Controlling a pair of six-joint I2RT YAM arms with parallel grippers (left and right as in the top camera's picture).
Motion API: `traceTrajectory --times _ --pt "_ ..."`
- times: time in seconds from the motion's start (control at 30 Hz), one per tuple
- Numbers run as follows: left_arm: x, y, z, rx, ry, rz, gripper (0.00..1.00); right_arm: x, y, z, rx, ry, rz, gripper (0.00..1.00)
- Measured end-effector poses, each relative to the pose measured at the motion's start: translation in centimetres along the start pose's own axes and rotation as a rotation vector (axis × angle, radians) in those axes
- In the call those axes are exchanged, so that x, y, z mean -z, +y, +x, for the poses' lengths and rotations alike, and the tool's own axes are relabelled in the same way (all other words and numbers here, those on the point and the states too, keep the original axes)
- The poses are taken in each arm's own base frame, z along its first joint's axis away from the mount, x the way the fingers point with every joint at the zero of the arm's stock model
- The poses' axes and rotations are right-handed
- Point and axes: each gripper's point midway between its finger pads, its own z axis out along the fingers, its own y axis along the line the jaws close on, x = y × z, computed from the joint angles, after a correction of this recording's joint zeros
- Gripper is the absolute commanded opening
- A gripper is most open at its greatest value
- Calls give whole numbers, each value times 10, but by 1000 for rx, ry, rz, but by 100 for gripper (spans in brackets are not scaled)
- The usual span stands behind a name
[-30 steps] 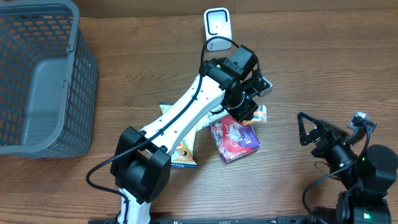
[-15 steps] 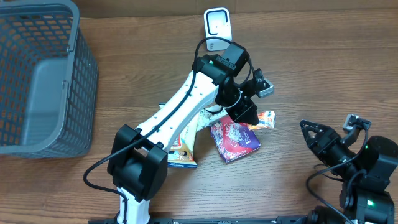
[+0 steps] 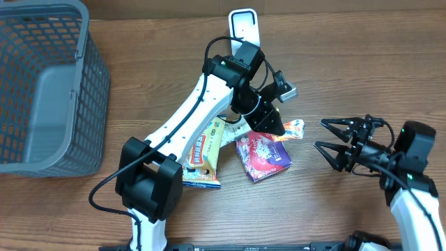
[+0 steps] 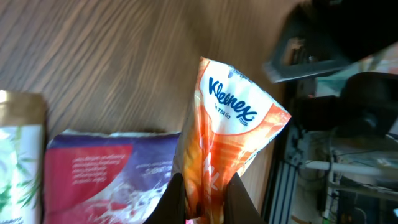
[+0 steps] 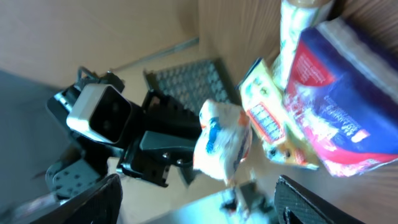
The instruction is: Scan the item barcode
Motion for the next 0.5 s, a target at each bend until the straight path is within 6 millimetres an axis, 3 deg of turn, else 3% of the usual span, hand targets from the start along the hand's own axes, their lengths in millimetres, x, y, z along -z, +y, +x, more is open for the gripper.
traceTrajectory --times 0.1,0.33,0.5 --pt "0 -6 -3 -3 -15 33 4 -8 -8 -7 -69 99 -26 67" --pt "1 -12 -5 -2 -30 72 4 -14 -26 -11 -191 238 -64 64" --pt "1 -13 -5 -3 -32 77 4 -14 -21 -9 -177 270 -83 65"
